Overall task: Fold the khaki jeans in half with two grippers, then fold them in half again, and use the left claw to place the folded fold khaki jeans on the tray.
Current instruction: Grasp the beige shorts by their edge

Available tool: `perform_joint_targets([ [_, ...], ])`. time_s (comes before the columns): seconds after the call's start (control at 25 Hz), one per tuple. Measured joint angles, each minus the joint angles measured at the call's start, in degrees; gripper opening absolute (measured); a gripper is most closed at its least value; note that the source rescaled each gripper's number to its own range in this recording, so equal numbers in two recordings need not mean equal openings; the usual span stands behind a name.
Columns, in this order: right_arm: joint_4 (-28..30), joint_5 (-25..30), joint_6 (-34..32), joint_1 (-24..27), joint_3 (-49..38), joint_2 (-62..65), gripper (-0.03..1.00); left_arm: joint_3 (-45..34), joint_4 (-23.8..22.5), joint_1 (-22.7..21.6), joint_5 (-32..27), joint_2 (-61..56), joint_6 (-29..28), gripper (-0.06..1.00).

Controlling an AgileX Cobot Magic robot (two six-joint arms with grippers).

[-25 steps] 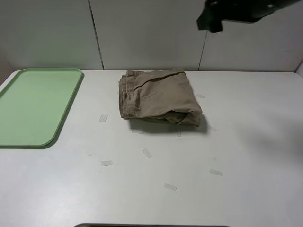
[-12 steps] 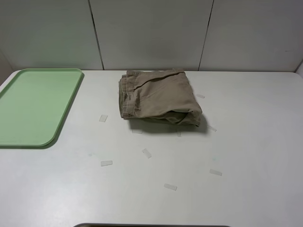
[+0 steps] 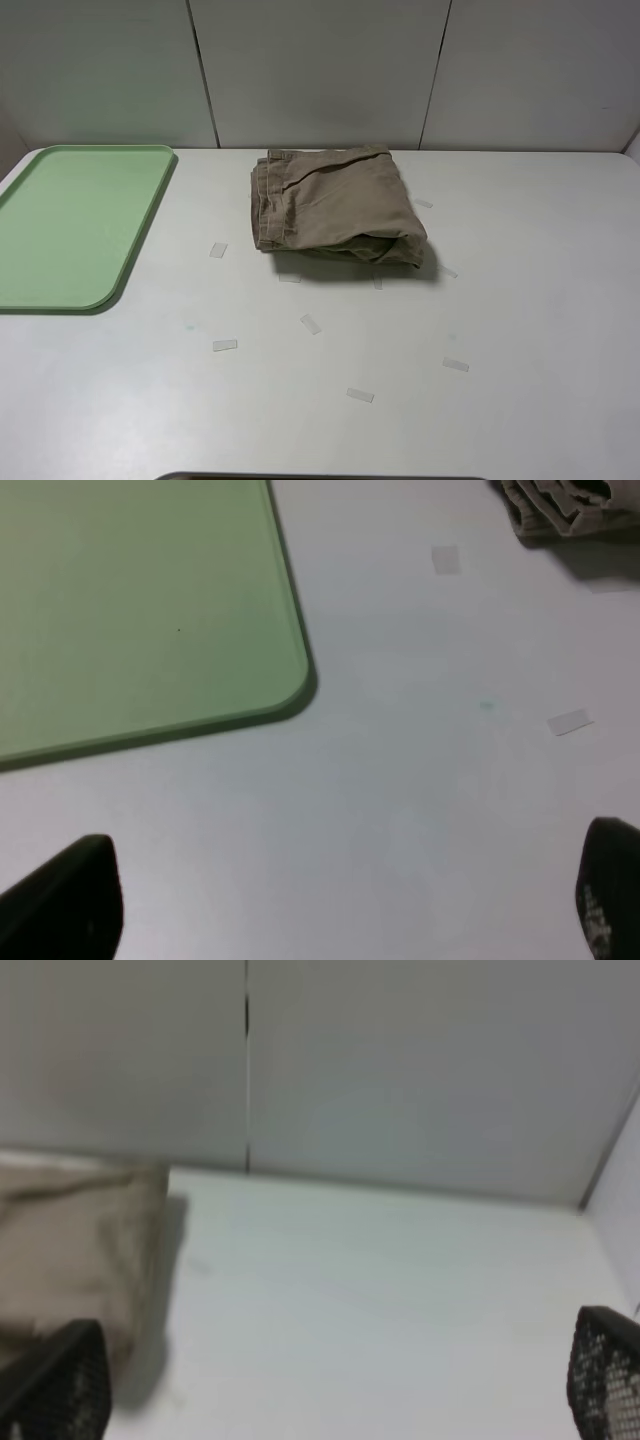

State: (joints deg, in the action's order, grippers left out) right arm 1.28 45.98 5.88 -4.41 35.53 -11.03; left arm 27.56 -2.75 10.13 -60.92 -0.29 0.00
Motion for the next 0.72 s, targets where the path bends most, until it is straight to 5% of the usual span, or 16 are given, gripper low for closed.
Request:
perform_joint_targets([
  [0.72, -4.42, 10.37, -0.23, 0.00, -6.14, 11.38, 1.00, 0.00, 0.00, 0.00, 0.00, 0.00, 0.00, 0.88],
])
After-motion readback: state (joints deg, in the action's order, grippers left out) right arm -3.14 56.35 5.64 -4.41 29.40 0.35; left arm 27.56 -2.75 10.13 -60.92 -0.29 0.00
